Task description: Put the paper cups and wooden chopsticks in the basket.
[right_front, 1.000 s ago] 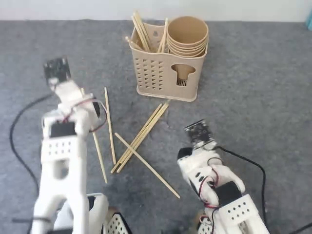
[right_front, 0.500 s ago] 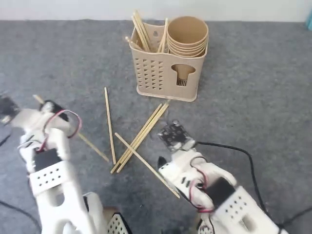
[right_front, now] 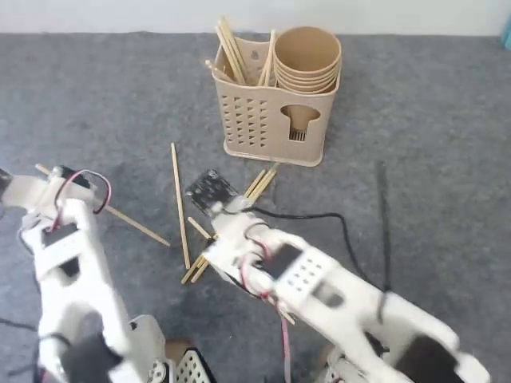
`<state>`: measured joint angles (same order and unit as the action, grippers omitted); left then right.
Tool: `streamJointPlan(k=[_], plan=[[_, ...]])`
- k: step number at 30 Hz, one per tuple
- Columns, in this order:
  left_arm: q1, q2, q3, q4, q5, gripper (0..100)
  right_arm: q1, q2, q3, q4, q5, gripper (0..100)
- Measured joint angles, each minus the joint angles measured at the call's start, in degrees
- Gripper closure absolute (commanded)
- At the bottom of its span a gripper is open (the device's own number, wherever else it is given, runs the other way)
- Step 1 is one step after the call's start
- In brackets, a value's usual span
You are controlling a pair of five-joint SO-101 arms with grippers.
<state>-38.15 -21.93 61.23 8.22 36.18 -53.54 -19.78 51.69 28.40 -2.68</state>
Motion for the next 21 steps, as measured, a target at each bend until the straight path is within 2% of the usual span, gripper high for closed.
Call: streamJointPlan(k=[5,9,21], plan=[[-0.44,9.76,-5.8,-0.35,0.53,99,-1.76,12.48,-7.65,-0.79,0.0,89.0],[-0.44,10.99,-7.03,-0.44,0.53,99,-3.08,18.11,-10.02,-1.05,0.0,89.0],[-0.44,10.99,-7.21,-0.44,0.53,99,-1.41,20.13,-11.6,-1.23,0.0,89.0]])
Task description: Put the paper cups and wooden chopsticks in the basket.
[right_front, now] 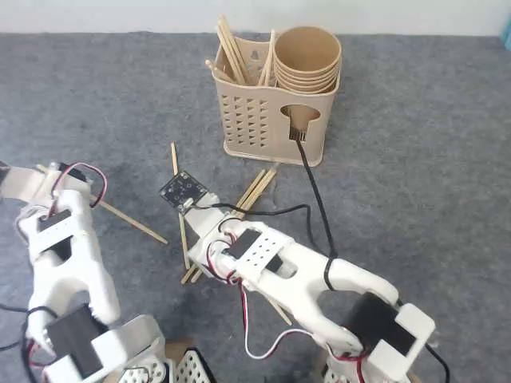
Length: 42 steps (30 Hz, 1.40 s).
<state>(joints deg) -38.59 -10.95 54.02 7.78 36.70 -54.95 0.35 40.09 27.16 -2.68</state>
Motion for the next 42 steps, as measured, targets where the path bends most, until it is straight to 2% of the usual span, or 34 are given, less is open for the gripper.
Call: streamJointPlan(k=[7,12,17,21,30,35,38,42], plan=[[0.0,0.0,0.0,0.0,0.0,99,0.62,0.0,0.0,0.26,0.0,89.0],[0.0,0.0,0.0,0.0,0.0,99,-1.67,-7.74,0.0,8.35,0.0,89.0],[0.0,0.0,0.0,0.0,0.0,99,1.85,-14.24,0.0,10.46,0.0,89.0],[0.0,0.0,0.0,0.0,0.0,99,3.6,-12.84,0.44,6.68,0.0,89.0],[-0.09,0.0,0.0,0.0,0.0,99,3.69,4.22,0.44,-9.58,2.37,89.0],[-0.09,0.35,0.0,0.0,0.0,99,4.84,6.24,0.35,-10.73,3.6,89.8],[-0.09,0.53,0.0,0.0,0.0,99,5.71,6.24,0.35,-10.73,3.69,98.8],[0.0,0.53,0.0,0.0,0.09,99,6.42,5.8,0.35,-10.55,3.69,99.1]])
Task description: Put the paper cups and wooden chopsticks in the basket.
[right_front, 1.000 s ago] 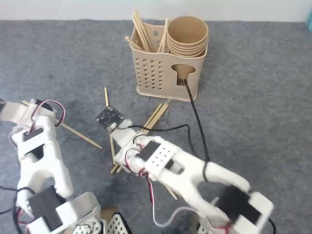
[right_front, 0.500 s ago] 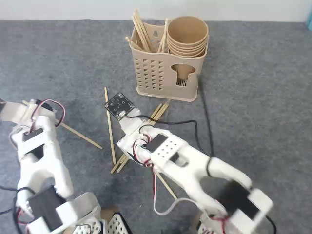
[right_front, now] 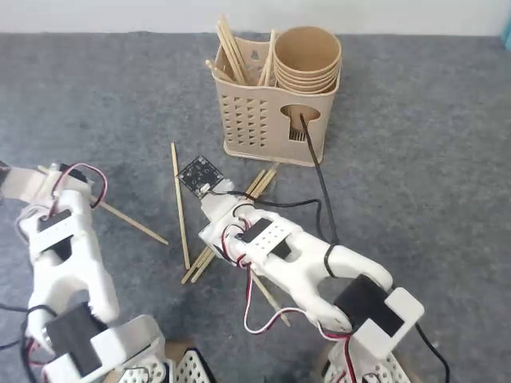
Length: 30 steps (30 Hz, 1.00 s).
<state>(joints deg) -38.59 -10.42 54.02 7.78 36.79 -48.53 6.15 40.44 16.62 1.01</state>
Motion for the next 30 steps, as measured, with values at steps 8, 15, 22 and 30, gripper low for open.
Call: streamJointPlan(k=[8,15,22,30], plan=[[-0.09,0.26,0.0,0.0,0.0,99,1.32,-16.0,0.0,13.01,-3.08,99.1],[0.53,-0.53,1.05,0.0,0.0,99,3.96,-38.59,0.09,19.52,-3.25,99.1],[3.08,-12.48,11.43,-5.36,-0.44,99,9.85,-55.91,-2.99,13.45,-3.34,99.1],[6.42,-21.45,17.85,-8.26,-3.87,99,16.97,-56.7,-8.53,-5.01,-3.52,99.1]])
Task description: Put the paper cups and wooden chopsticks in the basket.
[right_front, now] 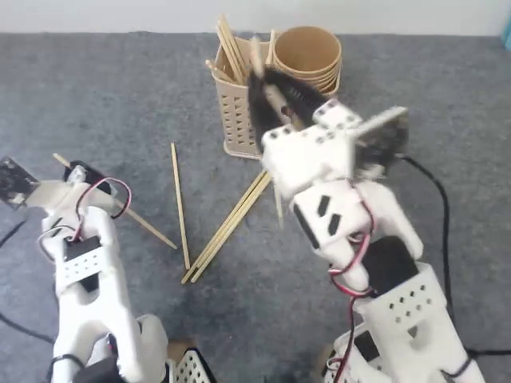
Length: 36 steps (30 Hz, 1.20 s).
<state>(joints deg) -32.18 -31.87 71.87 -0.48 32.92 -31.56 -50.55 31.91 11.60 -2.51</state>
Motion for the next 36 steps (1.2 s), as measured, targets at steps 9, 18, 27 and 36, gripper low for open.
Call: streamJointPlan(k=[9,18,27,36], plan=[[0.35,-0.26,0.0,0.0,-0.35,99,3.96,16.35,-7.12,-29.63,0.0,99.1],[0.35,-0.26,0.0,0.0,-0.35,99,4.92,41.05,-24.79,-38.24,0.0,99.1],[0.79,-0.26,0.0,0.0,-0.53,99,5.45,63.3,-41.23,-40.26,9.23,98.9],[0.79,-0.26,0.0,0.0,-0.53,99,5.45,66.37,-41.58,-41.67,17.41,83.4]])
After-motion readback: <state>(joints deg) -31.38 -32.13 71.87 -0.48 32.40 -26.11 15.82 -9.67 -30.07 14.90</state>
